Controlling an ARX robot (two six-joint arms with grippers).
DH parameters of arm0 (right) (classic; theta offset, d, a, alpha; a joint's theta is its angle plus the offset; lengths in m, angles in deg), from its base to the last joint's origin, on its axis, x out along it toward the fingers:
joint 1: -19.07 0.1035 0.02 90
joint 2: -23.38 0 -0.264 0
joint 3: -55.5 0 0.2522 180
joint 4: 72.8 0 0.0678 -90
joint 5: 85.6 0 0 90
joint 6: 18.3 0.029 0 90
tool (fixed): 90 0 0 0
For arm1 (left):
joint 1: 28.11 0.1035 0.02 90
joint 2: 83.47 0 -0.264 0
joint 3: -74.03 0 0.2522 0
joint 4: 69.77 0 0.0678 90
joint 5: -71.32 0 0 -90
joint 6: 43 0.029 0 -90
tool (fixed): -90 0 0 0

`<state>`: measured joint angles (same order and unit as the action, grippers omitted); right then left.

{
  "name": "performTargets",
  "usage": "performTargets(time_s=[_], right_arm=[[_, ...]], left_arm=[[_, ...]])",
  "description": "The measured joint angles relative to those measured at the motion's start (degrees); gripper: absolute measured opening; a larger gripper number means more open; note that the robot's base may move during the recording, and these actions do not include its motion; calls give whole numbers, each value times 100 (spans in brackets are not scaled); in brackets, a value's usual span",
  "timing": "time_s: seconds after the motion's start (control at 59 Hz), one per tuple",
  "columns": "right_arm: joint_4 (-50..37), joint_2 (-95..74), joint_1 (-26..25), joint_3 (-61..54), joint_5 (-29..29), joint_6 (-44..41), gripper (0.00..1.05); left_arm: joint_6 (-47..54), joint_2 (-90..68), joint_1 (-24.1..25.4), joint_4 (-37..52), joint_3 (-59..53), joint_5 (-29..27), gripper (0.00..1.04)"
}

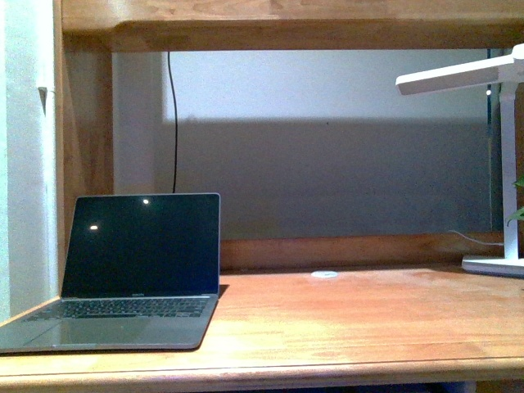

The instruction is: Place mouse

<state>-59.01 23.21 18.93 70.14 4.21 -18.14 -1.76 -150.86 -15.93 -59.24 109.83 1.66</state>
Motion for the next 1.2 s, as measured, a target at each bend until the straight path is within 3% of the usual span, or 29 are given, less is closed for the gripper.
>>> performTargets(time_s=[0.085,0.187,0.475,1.204], right_arm=[[0,0,0,0,2,0,97],[0,0,0,0,0,0,97],[0,0,0,0,0,-2,97],[0,0,0,0,0,-2,97]], left_arm=[[1545,-1368,-221,1408,245,70,97],[2406,-2308,-479,2308,428,122,97],[3545,-4339,-1038,3860,1108,109,97],[5390,-6037,-951,4476,2583,372,97]])
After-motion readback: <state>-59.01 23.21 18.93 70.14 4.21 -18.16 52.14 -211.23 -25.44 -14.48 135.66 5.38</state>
